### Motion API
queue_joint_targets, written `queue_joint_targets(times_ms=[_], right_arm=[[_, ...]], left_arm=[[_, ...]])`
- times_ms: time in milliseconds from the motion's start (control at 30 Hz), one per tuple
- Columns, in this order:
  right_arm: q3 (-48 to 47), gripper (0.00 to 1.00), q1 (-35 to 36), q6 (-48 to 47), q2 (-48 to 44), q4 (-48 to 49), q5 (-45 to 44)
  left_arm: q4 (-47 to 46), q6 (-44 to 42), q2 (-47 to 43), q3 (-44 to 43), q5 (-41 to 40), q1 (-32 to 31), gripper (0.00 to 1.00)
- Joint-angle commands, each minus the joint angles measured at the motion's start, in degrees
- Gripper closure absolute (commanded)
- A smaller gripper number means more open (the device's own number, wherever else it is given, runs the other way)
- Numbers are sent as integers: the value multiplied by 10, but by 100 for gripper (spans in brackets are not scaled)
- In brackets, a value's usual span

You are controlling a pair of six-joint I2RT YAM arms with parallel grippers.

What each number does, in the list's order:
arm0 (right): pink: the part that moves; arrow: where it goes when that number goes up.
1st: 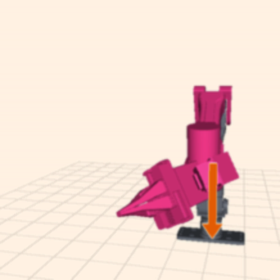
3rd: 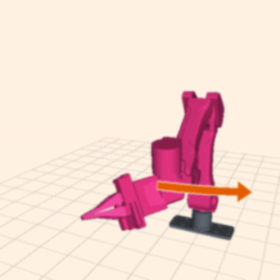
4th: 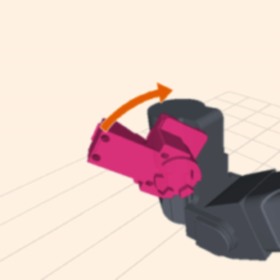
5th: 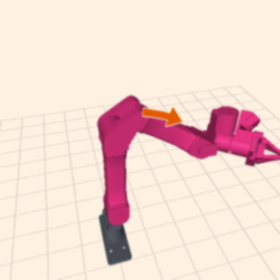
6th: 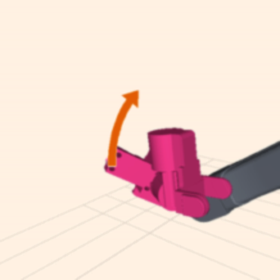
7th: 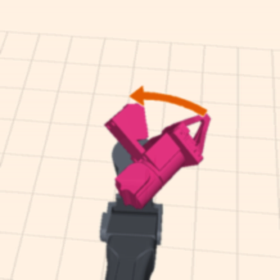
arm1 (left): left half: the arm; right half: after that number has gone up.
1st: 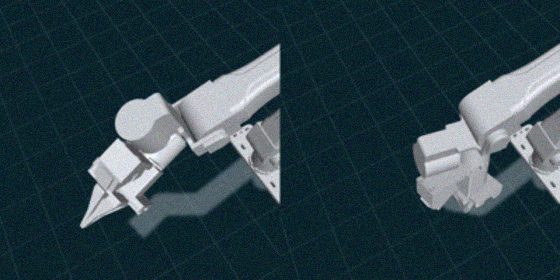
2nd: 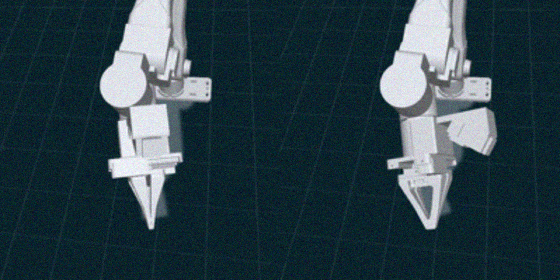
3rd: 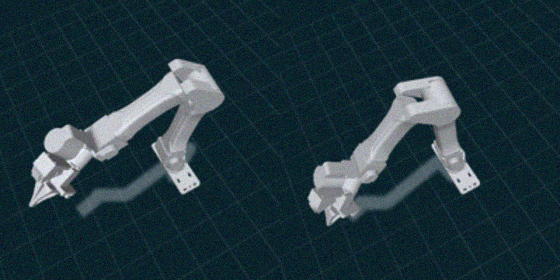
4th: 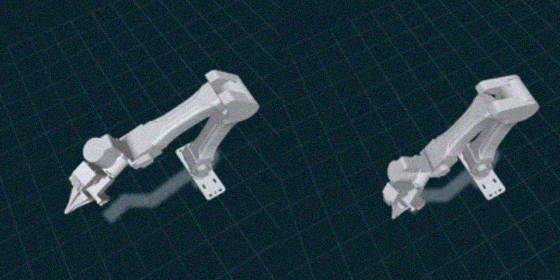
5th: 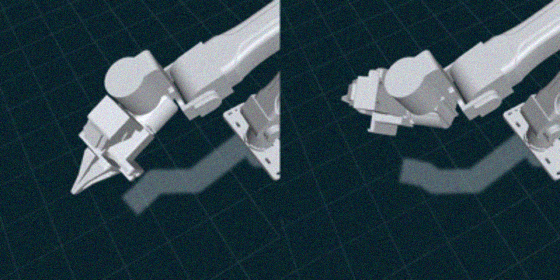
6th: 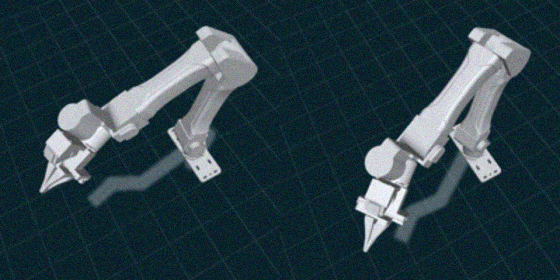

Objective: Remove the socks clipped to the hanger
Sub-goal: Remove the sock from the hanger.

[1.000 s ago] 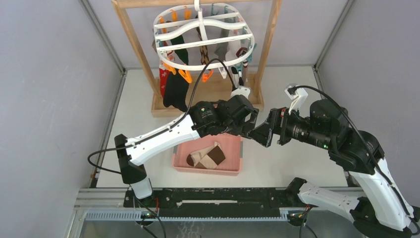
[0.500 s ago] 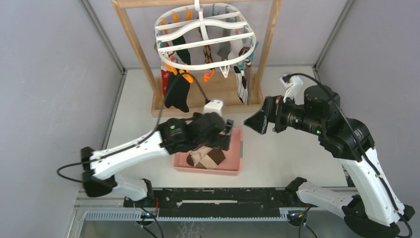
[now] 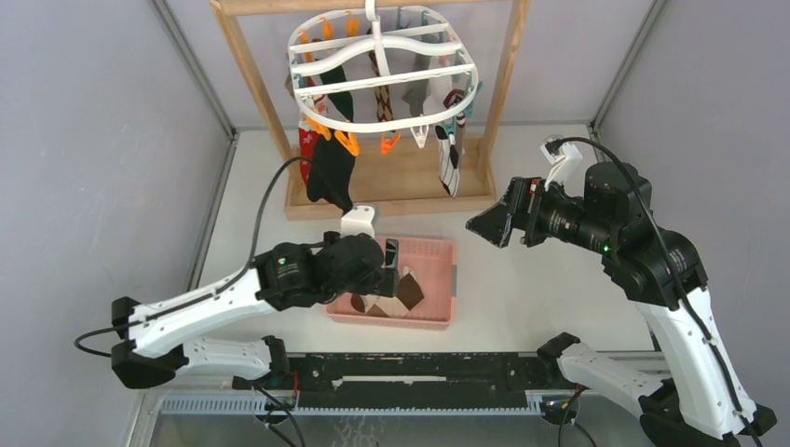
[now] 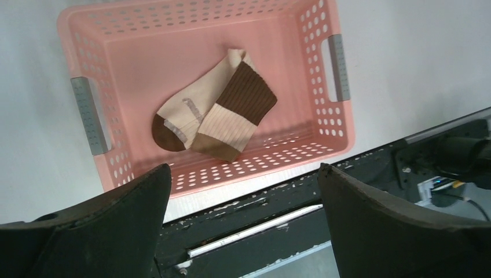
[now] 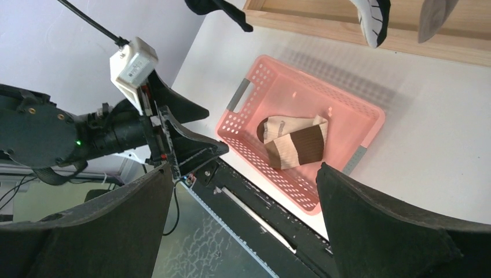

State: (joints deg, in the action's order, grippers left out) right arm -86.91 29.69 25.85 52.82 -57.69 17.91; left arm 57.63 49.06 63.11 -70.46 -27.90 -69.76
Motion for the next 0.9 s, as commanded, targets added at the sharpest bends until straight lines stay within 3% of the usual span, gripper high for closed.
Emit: queue_joint_targets(times_ms=[0,233,467,633,867], right_arm=[[-2,0,-30,-9,-4,-12,27],[-6,0,-69,-10,-22,-91,62],[-35,0,-70,-1,-31,-117,23],[-37,0,-70,9,-22,-66,-20],[36,5,-70,-3,28,119,-68]], left_arm=[[12,-20,45,-51,2,-4,0],[1,-55,122,-133,32,-6,0],[4,-48,116,-176,27,-11,0],[15,-62,105,-194,11,-15,0],[67,-51,63,-190,-29,-14,0]])
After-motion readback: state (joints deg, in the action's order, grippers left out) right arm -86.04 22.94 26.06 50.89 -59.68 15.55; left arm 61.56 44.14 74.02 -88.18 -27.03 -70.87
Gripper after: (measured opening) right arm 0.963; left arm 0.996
